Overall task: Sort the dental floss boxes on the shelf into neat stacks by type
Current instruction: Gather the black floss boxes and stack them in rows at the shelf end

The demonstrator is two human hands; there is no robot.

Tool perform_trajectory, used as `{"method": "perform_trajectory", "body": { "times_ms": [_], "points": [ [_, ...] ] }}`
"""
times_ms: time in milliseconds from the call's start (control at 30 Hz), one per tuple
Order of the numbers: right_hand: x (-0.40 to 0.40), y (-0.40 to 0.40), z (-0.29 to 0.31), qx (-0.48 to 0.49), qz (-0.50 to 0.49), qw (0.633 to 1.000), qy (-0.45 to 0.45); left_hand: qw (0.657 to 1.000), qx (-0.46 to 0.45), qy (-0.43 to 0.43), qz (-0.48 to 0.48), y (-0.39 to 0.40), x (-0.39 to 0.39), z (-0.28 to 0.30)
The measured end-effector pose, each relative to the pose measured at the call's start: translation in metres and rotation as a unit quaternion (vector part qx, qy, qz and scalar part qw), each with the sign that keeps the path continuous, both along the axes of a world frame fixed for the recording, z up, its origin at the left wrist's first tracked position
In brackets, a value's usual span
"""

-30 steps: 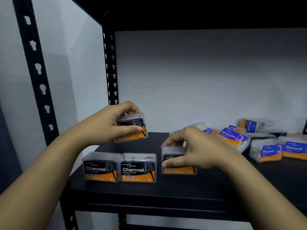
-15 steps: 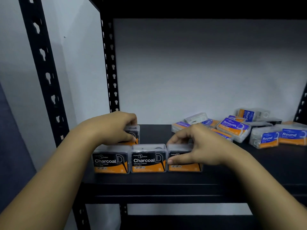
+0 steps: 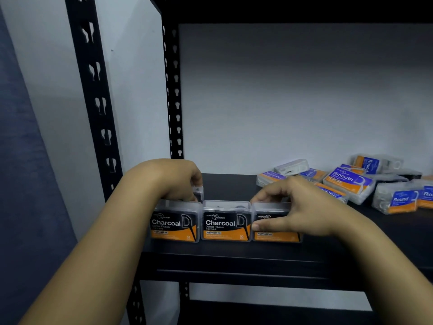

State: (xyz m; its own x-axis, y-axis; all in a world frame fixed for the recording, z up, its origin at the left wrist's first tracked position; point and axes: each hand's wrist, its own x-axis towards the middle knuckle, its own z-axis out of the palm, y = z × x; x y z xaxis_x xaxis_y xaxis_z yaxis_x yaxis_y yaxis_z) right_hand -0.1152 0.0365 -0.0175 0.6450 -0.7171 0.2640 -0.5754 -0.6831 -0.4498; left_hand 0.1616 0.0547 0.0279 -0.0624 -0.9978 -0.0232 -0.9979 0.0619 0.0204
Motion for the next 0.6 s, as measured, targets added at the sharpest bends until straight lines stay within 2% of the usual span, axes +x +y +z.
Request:
{"method": "perform_trajectory", "body": {
  "times_ms": [267, 467, 600],
  "points": [
    [0.005, 0.004, 0.005, -0.003, 0.000, 1.000, 0.000, 1.000, 0.001, 0.021, 0.000, -0.003, 0.000, 0.002],
    [0.008, 0.006, 0.012, -0.020, 0.008, 1.000, -0.020, 0.979, -0.142, 0.115, -0.095, 0.040, 0.003, 0.024],
    [0.013, 0.007, 0.016, -0.019, 0.011, 1.000, -0.012, 0.991, -0.071, 0.066, -0.089, 0.059, 0.006, 0.026]
  ]
}}
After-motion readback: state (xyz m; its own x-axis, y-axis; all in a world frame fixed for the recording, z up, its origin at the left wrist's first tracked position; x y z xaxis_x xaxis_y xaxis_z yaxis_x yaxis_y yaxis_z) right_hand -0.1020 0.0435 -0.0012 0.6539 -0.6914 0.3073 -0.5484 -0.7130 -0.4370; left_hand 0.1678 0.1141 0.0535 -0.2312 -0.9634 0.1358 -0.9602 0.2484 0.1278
